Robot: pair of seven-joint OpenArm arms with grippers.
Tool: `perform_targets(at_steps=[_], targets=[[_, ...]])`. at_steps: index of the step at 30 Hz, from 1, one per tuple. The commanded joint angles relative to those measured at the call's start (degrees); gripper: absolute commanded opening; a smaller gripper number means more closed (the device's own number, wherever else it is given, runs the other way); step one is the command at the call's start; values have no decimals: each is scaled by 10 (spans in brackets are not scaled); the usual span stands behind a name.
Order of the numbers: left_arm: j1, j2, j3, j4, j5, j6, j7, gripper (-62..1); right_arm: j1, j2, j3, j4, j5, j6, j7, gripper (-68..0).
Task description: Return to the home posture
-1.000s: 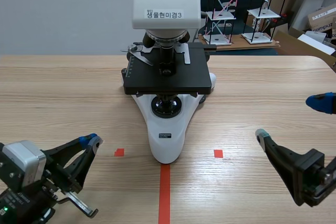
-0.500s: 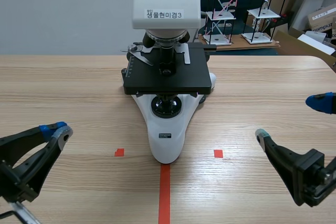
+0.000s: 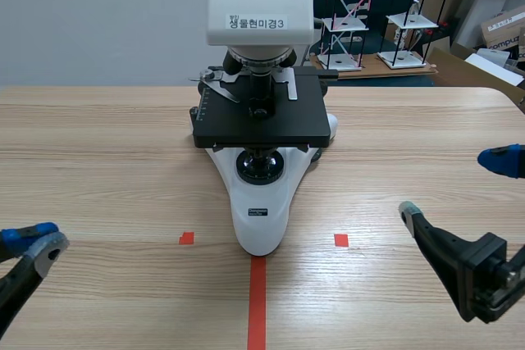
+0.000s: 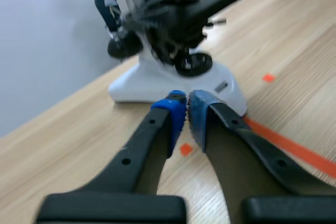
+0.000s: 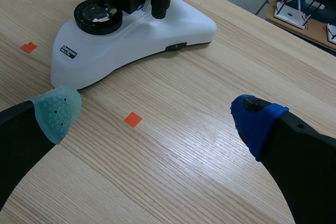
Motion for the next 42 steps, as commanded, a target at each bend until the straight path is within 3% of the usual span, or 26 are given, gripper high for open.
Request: perform_targets(at_steps=[1,5,7,14,25,42], targets=[[2,-2,-4,7,-7,0,-19,-448,5,5,1,8,2,-2,7,-45],[1,-2,-5,7,-20,0,-18,-151,5,5,1,8,2,-2,6,-45],[0,-3,-5,7,-55,0,-7,-98,5,5,1,8,2,-2,7,-45],[-2,-23,-7,31,-63,1,57,-97,5,5,1,8,2,-2,7,-45],[-9,-24,-17,39,-63,26,85,-104,5,5,1,8,2,-4,6,-45],[-9,-24,-17,39,-63,26,96,-104,5,5,1,8,1,-4,6,-45]])
